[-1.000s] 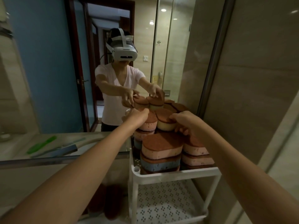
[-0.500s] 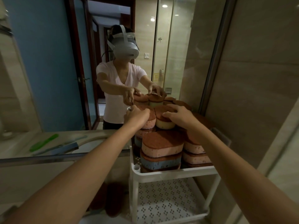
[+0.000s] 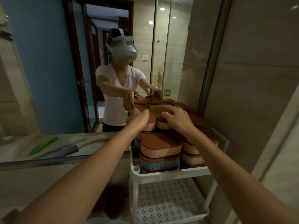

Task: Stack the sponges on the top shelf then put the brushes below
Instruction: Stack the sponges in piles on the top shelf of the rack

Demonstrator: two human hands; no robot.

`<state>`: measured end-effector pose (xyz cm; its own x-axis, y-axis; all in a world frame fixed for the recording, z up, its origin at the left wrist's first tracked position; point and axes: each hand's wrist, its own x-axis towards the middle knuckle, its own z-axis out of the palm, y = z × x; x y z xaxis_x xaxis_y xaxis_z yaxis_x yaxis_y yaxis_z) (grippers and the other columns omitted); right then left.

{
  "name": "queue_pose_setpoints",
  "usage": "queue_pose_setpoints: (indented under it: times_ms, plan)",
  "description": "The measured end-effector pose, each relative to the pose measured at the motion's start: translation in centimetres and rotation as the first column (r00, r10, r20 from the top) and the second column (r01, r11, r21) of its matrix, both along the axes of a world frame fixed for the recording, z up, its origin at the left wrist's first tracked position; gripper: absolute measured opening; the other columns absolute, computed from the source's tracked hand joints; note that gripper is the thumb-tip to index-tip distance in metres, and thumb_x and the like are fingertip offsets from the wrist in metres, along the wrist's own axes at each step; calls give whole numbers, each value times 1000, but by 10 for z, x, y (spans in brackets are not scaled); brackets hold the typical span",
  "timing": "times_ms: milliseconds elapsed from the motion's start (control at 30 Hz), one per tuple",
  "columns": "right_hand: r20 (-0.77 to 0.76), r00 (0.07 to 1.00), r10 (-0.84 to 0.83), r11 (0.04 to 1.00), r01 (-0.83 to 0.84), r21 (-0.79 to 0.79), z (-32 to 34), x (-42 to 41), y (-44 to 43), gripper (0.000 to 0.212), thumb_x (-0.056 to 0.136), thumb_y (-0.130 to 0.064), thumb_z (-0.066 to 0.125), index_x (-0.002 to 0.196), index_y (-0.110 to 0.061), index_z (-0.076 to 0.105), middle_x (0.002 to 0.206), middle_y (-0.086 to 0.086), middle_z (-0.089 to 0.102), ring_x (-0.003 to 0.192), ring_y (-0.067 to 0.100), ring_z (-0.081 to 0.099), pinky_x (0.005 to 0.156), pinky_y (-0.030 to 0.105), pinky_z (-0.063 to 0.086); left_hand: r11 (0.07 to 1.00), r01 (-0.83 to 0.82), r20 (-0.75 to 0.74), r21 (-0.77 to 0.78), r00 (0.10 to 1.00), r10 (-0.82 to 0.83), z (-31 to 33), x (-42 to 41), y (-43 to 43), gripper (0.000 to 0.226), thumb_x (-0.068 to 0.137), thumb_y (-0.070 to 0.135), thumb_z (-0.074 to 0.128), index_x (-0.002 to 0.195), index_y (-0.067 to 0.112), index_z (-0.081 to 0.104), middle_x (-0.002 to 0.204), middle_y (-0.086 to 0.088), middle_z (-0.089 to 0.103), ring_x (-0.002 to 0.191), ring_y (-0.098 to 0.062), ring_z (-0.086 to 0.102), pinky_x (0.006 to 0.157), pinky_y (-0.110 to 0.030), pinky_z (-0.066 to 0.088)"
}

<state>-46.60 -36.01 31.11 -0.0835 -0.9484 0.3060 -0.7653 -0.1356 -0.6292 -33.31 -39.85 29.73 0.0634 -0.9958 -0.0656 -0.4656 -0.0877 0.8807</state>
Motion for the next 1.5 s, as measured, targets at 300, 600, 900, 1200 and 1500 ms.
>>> queue_pose_setpoints:
  times_ms: [300,600,900,1200,1500]
  plan:
    - [-157,988,-1,999,-5,-32,-1,4,13,41,95,-29,42,136,-23,46,149,9,33,137,28,31,108,39,31,998,58,-78,-39,995,-61,7,11,11,64,93,42,38,149,21,15,154,-10,28,138,-31,33,113,-43,31]
    - [29,965,261,883,-226,-412,-38,100,74,39,87,1,49,126,-4,51,124,12,57,113,22,55,93,30,46,964,-174,-246,-201,962,123,-16,98,69,20,95,21,43,100,15,62,98,-6,65,93,-22,60,77,-30,45]
    - [198,925,323,917,-358,176,-192,193,94,39,89,-2,49,128,-6,50,125,12,57,112,23,57,91,25,44,942,-278,-184,187,932,312,-197,194,114,21,90,2,46,91,1,66,75,-13,62,65,-21,55,57,-17,48]
    - [-51,990,131,833,-82,547,-285,219,24,37,90,-31,53,122,-12,49,126,18,47,114,35,50,94,39,42,938,-201,383,281,920,82,-310,214,81,33,91,2,40,123,0,49,126,-24,54,117,-38,52,94,-43,43]
    - [-192,976,103,779,41,625,-314,246,-16,79,84,-39,62,143,-8,20,145,18,28,134,35,32,103,43,37,967,41,571,251,801,-182,-338,221,36,61,86,-4,51,141,1,26,146,-16,32,131,-31,39,104,-36,38]
